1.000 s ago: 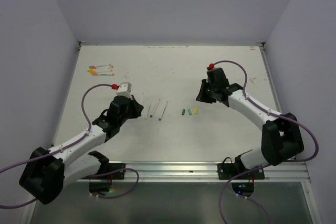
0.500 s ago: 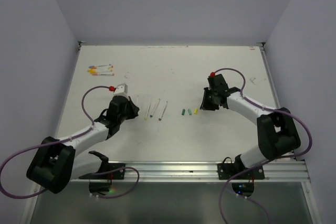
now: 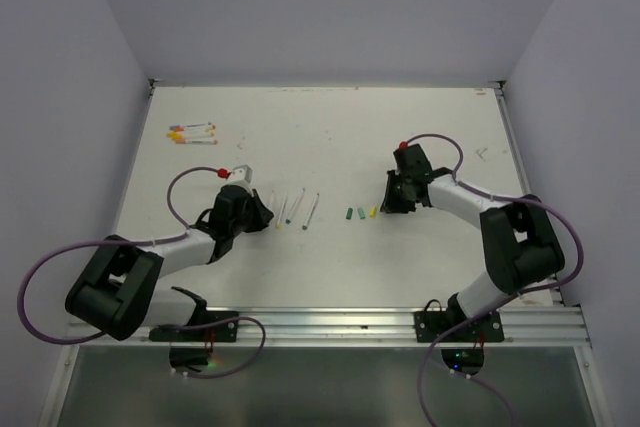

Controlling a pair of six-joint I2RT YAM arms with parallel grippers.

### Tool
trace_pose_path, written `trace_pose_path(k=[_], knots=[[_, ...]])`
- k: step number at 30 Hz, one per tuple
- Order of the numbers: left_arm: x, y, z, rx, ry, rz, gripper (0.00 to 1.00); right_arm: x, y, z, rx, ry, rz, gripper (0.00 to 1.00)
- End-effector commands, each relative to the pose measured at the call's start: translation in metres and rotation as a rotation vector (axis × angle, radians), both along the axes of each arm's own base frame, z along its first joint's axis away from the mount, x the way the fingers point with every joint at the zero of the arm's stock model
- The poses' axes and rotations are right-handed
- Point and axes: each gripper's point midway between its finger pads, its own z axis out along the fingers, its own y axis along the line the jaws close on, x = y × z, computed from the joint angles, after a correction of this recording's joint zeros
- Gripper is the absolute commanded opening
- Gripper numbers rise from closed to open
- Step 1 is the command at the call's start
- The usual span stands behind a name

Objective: Open the pen caps

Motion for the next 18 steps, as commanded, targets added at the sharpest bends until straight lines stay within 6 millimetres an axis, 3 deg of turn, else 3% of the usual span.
trace_pose_path(k=[1, 7, 11, 18], knots=[[0.007, -0.01, 0.006, -0.045, -0.045, -0.032, 0.13, 0.007, 0.003, -0.002, 0.016, -0.014, 0.008, 0.01], [0.005, -0.013, -0.001, -0.066, -0.015, -0.031, 0.17, 0.007, 0.011, -0.005, 0.058, -0.012, 0.025, 0.08], [0.003, -0.012, -0.005, -0.067, -0.001, -0.021, 0.22, 0.006, 0.011, -0.011, 0.057, -0.006, 0.02, 0.19], [-0.001, -0.009, -0.012, -0.067, 0.021, -0.007, 0.26, 0.004, 0.012, -0.015, 0.062, 0.0, 0.022, 0.27]])
